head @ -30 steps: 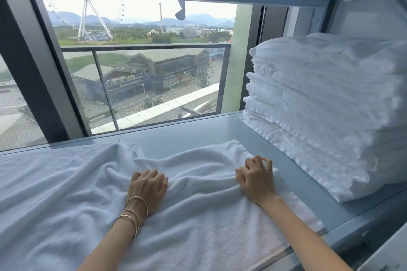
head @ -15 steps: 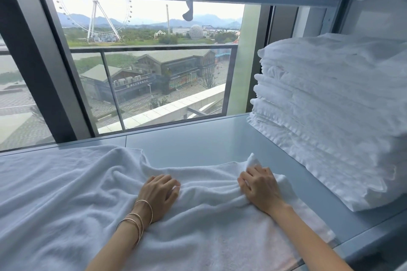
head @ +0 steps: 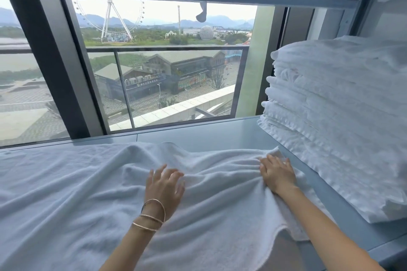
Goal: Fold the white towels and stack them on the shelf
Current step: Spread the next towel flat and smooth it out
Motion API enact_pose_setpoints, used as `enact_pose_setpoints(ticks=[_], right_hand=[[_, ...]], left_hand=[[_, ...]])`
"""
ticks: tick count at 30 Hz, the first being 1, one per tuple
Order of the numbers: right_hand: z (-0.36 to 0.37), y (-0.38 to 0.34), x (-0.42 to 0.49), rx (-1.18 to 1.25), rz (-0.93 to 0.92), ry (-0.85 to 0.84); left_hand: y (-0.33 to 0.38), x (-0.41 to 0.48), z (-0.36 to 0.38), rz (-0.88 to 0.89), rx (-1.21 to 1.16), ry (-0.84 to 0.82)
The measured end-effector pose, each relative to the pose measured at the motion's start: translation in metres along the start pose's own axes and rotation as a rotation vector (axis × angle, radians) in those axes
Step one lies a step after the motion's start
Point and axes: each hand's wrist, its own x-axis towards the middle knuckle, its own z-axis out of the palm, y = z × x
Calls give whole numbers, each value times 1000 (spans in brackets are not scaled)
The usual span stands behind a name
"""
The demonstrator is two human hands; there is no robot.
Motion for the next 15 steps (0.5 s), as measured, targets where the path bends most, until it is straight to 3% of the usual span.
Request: enact_pose_setpoints(ticks=[3, 4, 8, 11, 15], right_hand=[[-8, 2, 11, -75, 97, -68], [-12, -2, 12, -101, 99, -65], [-31, -48, -8, -39, -17, -3], [-42, -90, -41, 151, -156, -205], [-30, -94, -69, 70, -251, -309]], left_hand=[[6, -20, -9, -150, 5, -522], [7, -25, -8, -130, 31, -599], [-4, -20, 6, -183, 160, -563], [-19, 4, 8, -289, 185, -571], [-68, 12, 0, -466, 215, -514]])
